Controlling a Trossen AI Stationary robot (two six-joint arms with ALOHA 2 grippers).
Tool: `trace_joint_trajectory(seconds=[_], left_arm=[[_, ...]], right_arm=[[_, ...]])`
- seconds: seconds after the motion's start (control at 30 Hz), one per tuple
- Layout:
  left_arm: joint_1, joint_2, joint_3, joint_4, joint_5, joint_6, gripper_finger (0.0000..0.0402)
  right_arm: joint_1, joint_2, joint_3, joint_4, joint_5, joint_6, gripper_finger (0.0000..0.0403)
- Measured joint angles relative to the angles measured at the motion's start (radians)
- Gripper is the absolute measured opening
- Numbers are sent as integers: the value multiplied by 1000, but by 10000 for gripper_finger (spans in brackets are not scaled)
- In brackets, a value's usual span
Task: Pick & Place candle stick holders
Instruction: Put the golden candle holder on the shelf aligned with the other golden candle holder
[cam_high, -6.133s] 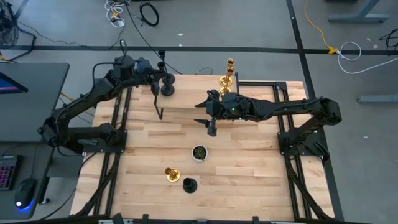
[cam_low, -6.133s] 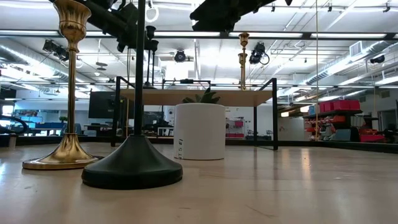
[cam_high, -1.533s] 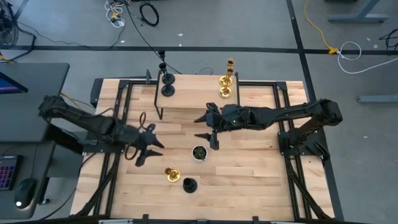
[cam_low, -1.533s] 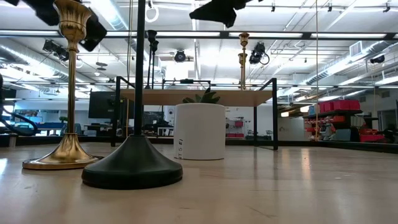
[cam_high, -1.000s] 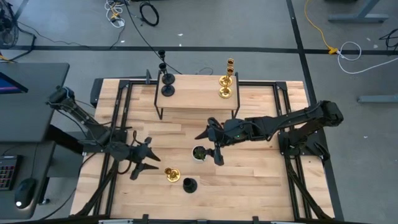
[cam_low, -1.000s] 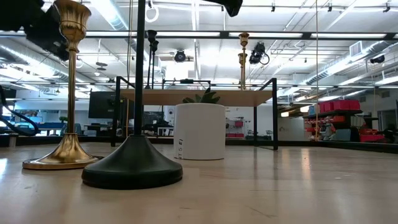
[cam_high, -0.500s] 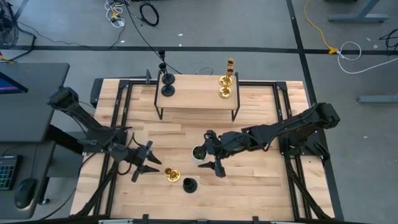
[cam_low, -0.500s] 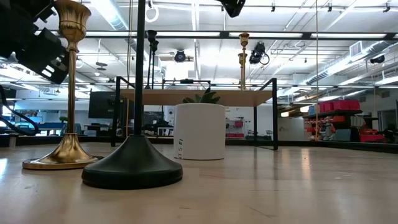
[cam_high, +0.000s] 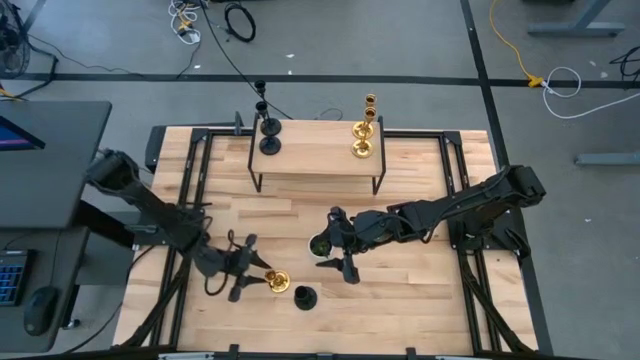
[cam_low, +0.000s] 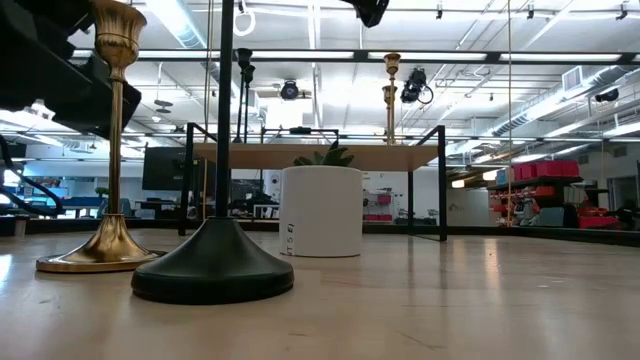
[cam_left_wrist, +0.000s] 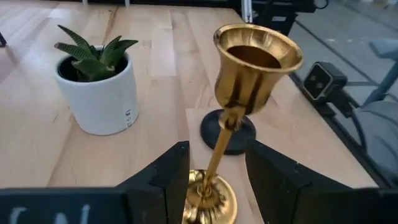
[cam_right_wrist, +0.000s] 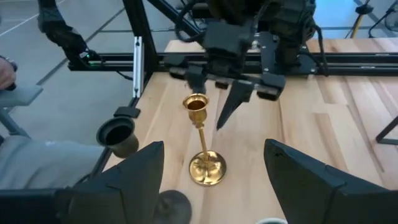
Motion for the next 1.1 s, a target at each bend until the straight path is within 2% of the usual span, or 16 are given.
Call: trace_joint_trajectory(seconds=[0.3, 0.43, 0.63, 0.8, 1.03, 1.1], left_arm=[[44, 109, 83, -3, 10, 26, 158], [58, 117, 92, -1, 66, 50, 158], [65, 117, 92, -2, 95, 44, 151], [65, 117, 92, -3, 109, 47, 110], [66, 117, 93, -4, 133, 64, 21], [66, 117, 93, -4, 130, 70, 14]], right_arm=[[0, 0, 0, 3, 13, 0, 274], [0, 0, 0, 3, 13, -1, 274], [0, 0, 0, 4, 13, -1, 274], [0, -1, 0, 4, 13, -1, 274], [1, -1, 0, 4, 13, -1, 274], [0, -1, 0, 4, 13, -1, 274]])
